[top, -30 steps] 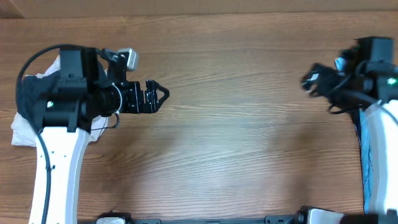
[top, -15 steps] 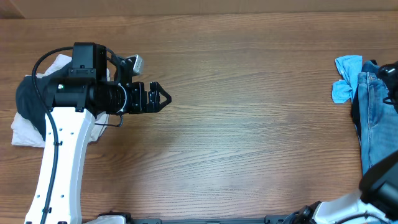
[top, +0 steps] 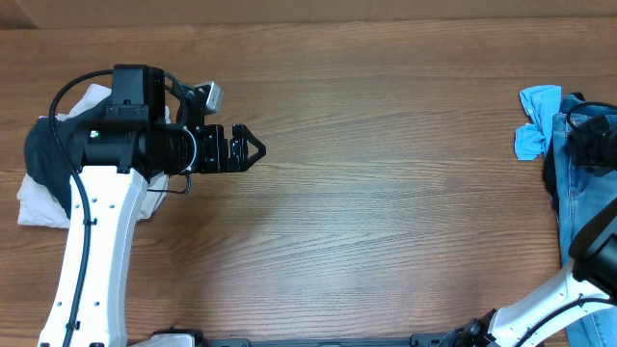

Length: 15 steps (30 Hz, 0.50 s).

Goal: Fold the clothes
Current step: 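Reach the right gripper to the blue jeans waistband at the right edge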

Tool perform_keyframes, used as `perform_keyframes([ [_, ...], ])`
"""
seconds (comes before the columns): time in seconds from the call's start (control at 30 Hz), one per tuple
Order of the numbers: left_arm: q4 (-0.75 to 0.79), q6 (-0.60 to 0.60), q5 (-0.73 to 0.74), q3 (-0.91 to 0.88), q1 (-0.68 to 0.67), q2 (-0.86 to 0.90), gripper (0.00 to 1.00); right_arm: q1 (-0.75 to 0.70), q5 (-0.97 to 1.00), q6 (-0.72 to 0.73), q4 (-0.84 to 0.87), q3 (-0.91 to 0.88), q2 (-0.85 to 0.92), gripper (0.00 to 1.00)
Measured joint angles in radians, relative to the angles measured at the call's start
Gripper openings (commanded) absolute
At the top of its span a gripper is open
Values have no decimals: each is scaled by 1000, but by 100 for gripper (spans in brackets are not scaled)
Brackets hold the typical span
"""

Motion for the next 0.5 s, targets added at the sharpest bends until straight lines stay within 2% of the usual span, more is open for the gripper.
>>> perform_keyframes([
  [0.2, 8, 0, 0, 0, 0, 0, 100, 1, -7, 13, -41, 14, -14, 4],
  [0.5, 38, 0, 0, 0, 0, 0, 100, 7, -87, 18, -143, 34, -351, 4],
])
